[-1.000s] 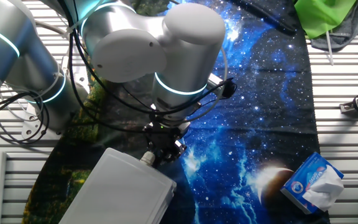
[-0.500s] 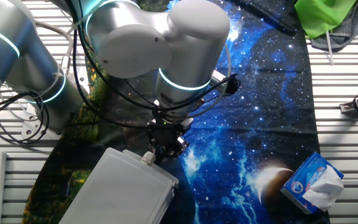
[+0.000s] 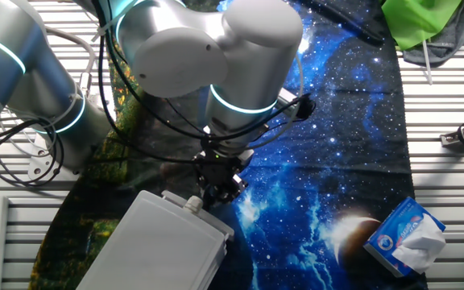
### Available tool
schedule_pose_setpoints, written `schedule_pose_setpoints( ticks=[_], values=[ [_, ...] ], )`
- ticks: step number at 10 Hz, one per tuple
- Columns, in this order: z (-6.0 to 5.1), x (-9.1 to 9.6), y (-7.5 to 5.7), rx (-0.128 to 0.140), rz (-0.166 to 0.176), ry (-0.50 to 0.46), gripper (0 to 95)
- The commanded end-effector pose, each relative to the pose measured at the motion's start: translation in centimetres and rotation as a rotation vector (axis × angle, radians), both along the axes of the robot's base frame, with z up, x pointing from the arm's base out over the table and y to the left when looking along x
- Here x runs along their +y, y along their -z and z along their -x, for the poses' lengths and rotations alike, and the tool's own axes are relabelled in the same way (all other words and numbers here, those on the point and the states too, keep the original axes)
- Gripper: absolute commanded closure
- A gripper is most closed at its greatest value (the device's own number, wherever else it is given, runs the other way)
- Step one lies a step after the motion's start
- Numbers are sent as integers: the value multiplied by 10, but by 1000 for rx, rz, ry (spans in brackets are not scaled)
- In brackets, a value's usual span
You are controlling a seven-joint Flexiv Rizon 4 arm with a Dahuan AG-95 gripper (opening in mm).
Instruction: Grasp the handle and open the drawer
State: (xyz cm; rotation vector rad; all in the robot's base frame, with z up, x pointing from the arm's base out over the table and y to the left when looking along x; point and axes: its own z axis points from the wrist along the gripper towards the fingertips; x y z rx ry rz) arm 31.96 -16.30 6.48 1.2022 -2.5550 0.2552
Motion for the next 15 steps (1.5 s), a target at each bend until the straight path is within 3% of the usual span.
schedule_pose_setpoints(
  ticks=[1,10,15],
  values=[
    [-1,2,0,0,2,4,950],
    [-12,14,-3,1,6,15,950],
    [-12,15,0,-8,9,18,950]
  ],
)
